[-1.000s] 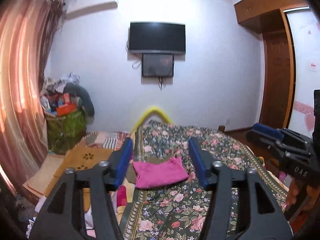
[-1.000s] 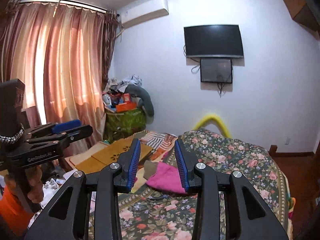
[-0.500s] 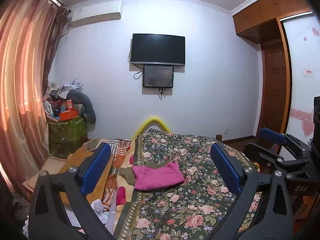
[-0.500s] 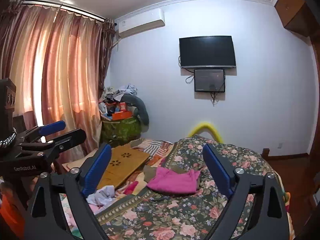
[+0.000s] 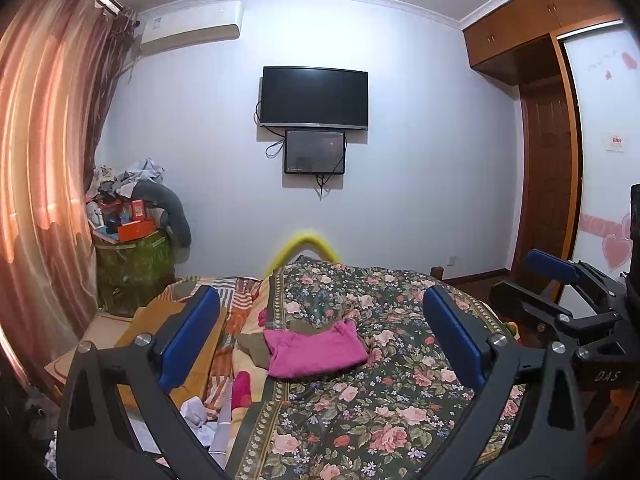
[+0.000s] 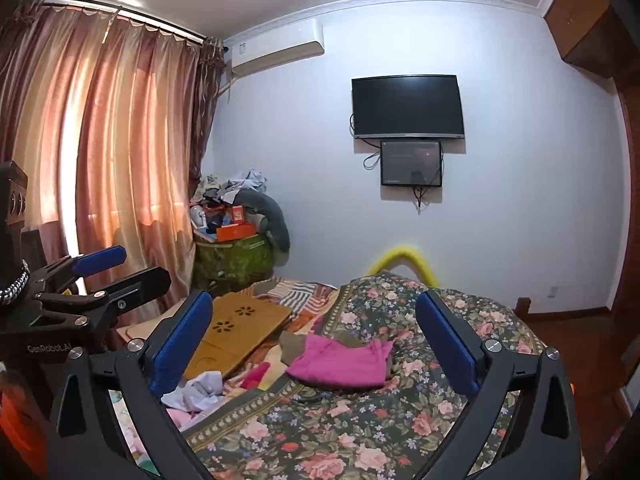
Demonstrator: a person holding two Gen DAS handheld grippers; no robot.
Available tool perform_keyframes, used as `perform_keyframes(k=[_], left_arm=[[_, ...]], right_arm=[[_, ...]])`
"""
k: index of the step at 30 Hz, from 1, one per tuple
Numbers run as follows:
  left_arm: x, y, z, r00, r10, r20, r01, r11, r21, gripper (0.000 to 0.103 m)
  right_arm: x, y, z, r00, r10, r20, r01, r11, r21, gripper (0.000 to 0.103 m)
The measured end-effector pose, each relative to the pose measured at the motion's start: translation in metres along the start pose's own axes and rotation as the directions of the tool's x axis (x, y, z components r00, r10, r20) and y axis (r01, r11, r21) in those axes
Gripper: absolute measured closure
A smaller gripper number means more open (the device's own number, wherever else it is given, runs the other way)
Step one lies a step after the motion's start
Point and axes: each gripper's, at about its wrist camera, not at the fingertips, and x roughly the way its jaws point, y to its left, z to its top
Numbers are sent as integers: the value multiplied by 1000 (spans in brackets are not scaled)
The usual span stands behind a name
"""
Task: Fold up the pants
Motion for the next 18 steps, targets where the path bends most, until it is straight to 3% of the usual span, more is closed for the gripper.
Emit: perform_keyframes(k=[18], left_arm=[[3,-6,-5,1000,2,-19,-2,1000,-1,0]], right_arm=[[-5,-3,0,1000,-21,-10,21,1000,22,1]])
